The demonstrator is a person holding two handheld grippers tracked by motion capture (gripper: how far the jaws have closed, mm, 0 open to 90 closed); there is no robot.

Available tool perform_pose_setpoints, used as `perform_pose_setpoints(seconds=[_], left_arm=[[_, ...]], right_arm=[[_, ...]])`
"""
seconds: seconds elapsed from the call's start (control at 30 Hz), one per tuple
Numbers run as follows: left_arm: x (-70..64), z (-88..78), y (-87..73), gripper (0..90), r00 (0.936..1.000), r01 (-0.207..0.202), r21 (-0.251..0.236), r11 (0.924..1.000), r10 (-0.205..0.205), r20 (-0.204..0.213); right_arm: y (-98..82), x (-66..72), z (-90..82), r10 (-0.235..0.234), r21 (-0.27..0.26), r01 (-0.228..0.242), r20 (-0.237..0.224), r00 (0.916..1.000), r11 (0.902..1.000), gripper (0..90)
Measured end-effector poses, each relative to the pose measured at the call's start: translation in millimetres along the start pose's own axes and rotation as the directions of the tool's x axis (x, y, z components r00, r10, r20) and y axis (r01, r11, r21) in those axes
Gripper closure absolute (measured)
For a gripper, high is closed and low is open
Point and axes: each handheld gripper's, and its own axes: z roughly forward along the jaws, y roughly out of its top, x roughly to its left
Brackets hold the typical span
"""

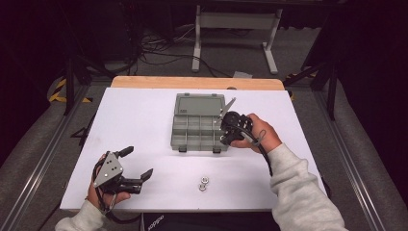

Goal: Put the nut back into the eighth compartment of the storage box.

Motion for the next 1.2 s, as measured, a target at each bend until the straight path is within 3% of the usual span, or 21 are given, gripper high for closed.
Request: perform_pose_setpoints(seconds=[0.63, 1.2], left_arm=[[0.0, 3.5, -0.5, 5.0, 0.9999, -0.004, 0.004, 1.0, 0.004, 0.011], [0.8, 2.9, -1.3, 5.5, 0.9999, 0.008, 0.0, 1.0, -0.008, 0.015]], right_arm=[[11.8, -21.4, 42.4, 0.051, 0.073, -0.05, -0.019, 0.9985, 0.9961, 70.3], [13.5, -21.9, 53.0, 0.055, 0.089, -0.053, -0.022, 0.9982, 0.9947, 69.9]])
